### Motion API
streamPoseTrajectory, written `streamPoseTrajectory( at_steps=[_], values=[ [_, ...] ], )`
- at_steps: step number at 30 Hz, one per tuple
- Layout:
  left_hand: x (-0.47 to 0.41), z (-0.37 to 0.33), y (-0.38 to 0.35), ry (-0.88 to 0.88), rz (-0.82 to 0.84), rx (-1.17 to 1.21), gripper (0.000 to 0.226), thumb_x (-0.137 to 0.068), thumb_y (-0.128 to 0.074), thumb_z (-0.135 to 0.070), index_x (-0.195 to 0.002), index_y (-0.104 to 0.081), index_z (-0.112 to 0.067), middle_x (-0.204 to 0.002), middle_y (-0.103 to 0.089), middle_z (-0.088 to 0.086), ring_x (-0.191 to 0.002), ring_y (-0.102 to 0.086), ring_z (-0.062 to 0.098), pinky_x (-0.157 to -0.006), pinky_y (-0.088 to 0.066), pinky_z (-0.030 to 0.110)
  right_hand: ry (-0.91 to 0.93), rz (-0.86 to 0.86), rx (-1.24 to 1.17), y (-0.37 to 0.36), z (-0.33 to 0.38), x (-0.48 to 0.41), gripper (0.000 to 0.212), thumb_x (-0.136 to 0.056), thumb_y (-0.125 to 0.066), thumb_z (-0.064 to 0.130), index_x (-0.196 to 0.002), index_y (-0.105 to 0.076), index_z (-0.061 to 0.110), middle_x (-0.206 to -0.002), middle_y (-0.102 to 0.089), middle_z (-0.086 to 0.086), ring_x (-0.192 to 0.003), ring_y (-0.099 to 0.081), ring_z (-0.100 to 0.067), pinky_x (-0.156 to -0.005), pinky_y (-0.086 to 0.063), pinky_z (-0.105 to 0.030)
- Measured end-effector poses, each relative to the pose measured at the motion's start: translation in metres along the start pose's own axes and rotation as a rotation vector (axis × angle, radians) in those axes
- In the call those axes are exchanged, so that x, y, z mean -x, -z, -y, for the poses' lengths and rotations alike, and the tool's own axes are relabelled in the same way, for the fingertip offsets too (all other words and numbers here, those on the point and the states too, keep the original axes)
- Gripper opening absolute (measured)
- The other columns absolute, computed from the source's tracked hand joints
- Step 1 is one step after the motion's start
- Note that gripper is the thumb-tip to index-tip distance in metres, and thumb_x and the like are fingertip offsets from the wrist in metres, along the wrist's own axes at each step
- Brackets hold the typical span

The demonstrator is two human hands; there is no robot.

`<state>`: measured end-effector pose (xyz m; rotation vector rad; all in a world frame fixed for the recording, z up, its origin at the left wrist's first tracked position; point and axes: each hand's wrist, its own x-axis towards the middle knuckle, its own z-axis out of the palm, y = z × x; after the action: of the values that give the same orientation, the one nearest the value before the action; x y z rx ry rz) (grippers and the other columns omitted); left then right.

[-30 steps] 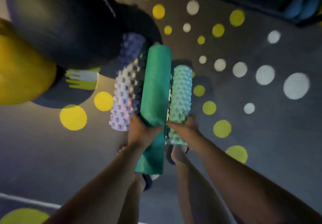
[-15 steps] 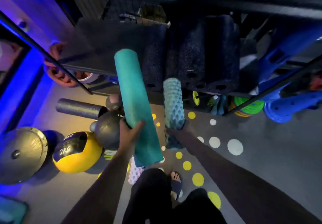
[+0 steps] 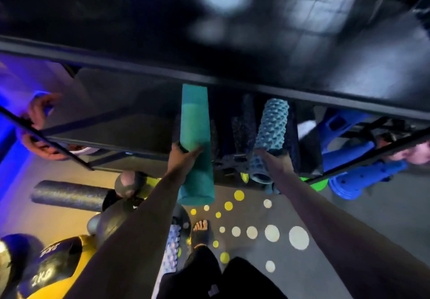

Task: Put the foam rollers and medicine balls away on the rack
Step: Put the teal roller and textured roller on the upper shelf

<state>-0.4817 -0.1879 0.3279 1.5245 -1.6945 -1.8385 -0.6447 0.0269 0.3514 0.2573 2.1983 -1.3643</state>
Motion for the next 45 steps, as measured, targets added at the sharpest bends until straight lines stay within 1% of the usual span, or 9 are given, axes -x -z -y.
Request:
streamPoseTrajectory(
  at_steps=[5,11,15,18,21,27,35,39,45],
  values=[
    [-0.011,-0.007,-0.008,0.051,0.064,0.068,0.085,-0.048,-0.085,-0.057,-0.118,-0.045,-0.029,-0.113,-0.067,0.003,-0.098,-0.070,0.025,-0.089,-0.060,0.049,-0.031,0.055,0.026,0.008,0.001,-0.019,0.098,-0.035,-0.097,0.048,-0.121,-0.062,0.017,-0.102,-0.075,-0.008,-0.086,-0.075,-0.030,-0.075,-0.063,-0.055],
    [0.020,0.001,0.012,0.052,-0.001,0.166,0.065,-0.079,-0.082,-0.032,-0.127,-0.041,-0.022,-0.116,-0.065,0.010,-0.098,-0.071,0.027,-0.084,-0.061,0.050,0.078,0.214,0.319,-0.003,0.019,0.004,0.098,-0.043,-0.087,0.059,-0.130,-0.058,0.023,-0.112,-0.071,-0.002,-0.096,-0.072,-0.024,-0.084,-0.062,-0.043],
    [0.063,0.030,0.033,0.034,-0.175,0.261,0.078,-0.070,-0.080,-0.052,-0.128,-0.041,-0.018,-0.121,-0.064,0.010,-0.099,-0.068,0.025,-0.086,-0.060,0.046,0.240,0.393,0.464,-0.021,0.030,0.037,0.098,-0.040,-0.083,0.062,-0.129,-0.059,0.025,-0.114,-0.070,0.001,-0.101,-0.069,-0.022,-0.089,-0.059,-0.041],
    [0.106,0.048,0.052,0.089,-0.345,0.298,0.078,-0.077,-0.075,-0.062,-0.129,-0.042,-0.015,-0.118,-0.058,-0.003,-0.107,-0.058,0.017,-0.100,-0.046,0.033,0.337,0.528,0.462,-0.026,0.027,0.078,0.061,-0.054,-0.090,0.040,-0.110,-0.068,0.028,-0.103,-0.076,0.007,-0.092,-0.072,-0.012,-0.088,-0.060,-0.036],
    [0.124,0.086,0.065,0.071,-0.485,0.390,0.099,-0.050,-0.076,-0.086,-0.123,-0.048,-0.026,-0.115,-0.069,0.002,-0.107,-0.070,0.028,-0.097,-0.055,0.047,0.390,0.658,0.411,-0.017,0.020,0.120,0.055,-0.063,-0.092,0.023,-0.111,-0.065,0.027,-0.102,-0.076,0.008,-0.089,-0.073,-0.010,-0.081,-0.061,-0.032],
    [0.247,0.043,0.040,-0.187,-0.712,0.450,0.069,-0.083,-0.068,-0.049,-0.140,-0.040,-0.022,-0.125,-0.060,-0.002,-0.112,-0.060,0.019,-0.098,-0.044,0.032,0.486,0.753,0.245,0.041,0.015,0.177,0.060,-0.066,-0.093,0.018,-0.116,-0.061,0.029,-0.101,-0.074,0.014,-0.087,-0.072,-0.003,-0.071,-0.060,-0.021],
    [0.217,-0.095,-0.046,-0.521,-0.320,0.405,0.095,-0.068,-0.082,-0.060,-0.147,-0.041,-0.028,-0.132,-0.066,-0.010,-0.117,-0.066,0.010,-0.106,-0.051,0.045,0.409,0.388,-0.136,0.156,0.090,0.162,0.050,-0.066,-0.090,0.030,-0.110,-0.068,0.022,-0.096,-0.078,-0.004,-0.081,-0.077,-0.024,-0.077,-0.064,-0.047],
    [0.200,-0.162,-0.106,-0.521,-0.081,0.370,0.105,-0.072,-0.082,-0.053,-0.157,-0.026,-0.029,-0.134,-0.059,-0.013,-0.117,-0.065,0.012,-0.104,-0.052,0.039,0.373,0.217,-0.228,0.199,0.136,0.122,0.028,-0.081,-0.081,0.030,-0.101,-0.064,0.020,-0.092,-0.073,-0.005,-0.079,-0.073,-0.024,-0.075,-0.063,-0.041],
    [0.160,-0.253,-0.170,-0.467,0.145,0.266,0.071,-0.066,-0.078,-0.055,-0.131,-0.052,-0.041,-0.108,-0.074,-0.012,-0.093,-0.074,0.018,-0.089,-0.060,0.046,0.362,-0.006,-0.163,0.227,0.182,0.067,0.061,-0.060,-0.080,0.049,-0.110,-0.068,0.018,-0.095,-0.076,-0.006,-0.079,-0.075,-0.028,-0.073,-0.064,-0.047]
  ],
)
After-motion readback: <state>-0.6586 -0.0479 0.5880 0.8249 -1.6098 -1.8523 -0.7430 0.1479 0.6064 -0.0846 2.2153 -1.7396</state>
